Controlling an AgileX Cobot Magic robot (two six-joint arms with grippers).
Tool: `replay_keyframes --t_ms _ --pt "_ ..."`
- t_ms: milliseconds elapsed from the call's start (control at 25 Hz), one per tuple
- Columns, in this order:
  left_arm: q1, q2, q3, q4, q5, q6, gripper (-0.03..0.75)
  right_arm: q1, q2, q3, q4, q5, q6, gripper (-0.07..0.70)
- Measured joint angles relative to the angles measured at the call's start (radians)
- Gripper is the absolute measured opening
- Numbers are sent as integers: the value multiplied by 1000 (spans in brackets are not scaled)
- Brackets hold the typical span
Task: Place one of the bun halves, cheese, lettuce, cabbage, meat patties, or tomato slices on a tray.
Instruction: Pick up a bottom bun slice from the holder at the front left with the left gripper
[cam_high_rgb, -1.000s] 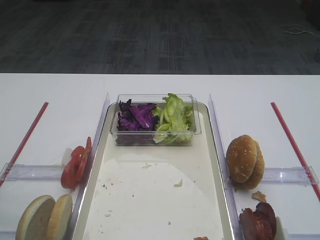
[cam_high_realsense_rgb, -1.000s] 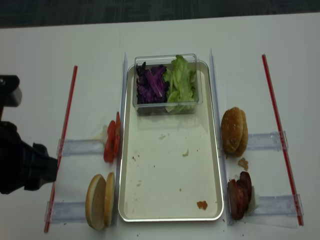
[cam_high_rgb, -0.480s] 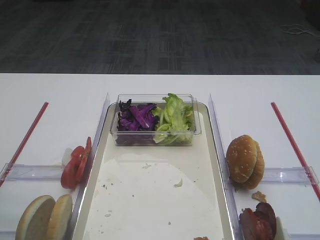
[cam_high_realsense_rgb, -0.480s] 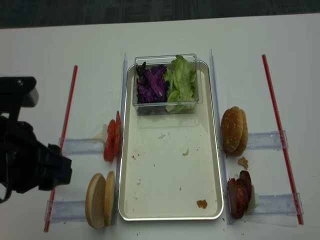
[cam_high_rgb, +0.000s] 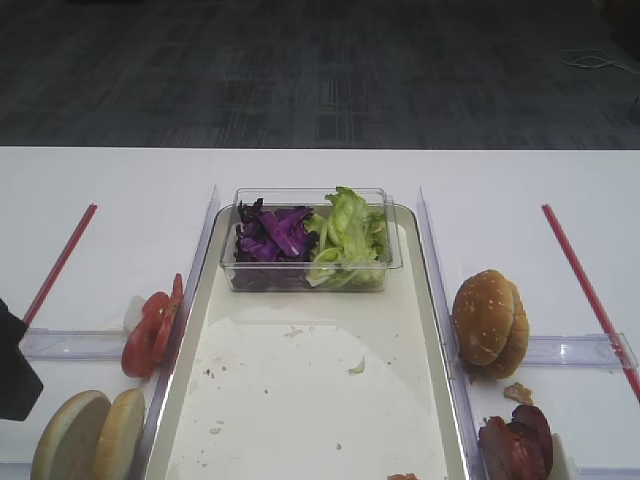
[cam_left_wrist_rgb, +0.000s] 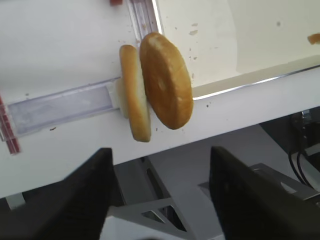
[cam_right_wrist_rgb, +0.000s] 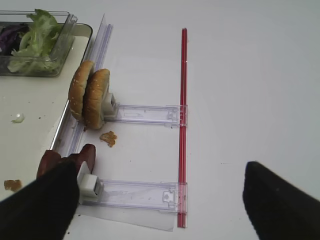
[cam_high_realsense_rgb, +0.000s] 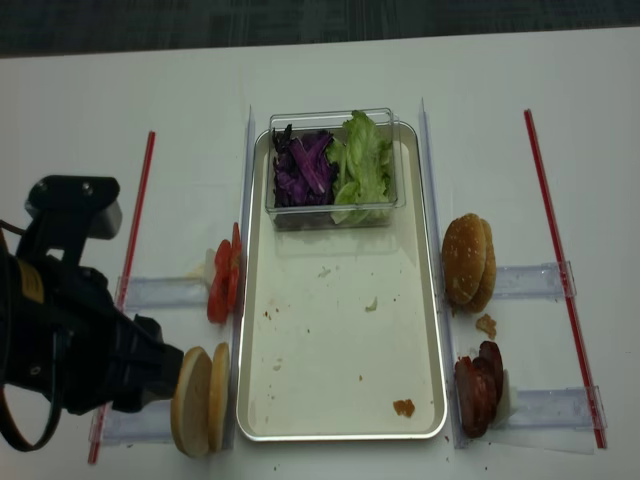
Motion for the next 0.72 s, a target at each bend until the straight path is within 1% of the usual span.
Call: replay_keyframes --t_ms 200,400,560,720 --pt "-53 11 0 0 -11 -36 397 0 0 0 0 0 0 693" --pt "-128 98 -2 0 -17 -63 397 0 0 0 0 0 0 693" --pt "-195 180 -2 0 -59 -110 396 0 0 0 0 0 0 693" --pt "-250 243 -2 0 -127 -149 393 0 0 0 0 0 0 693"
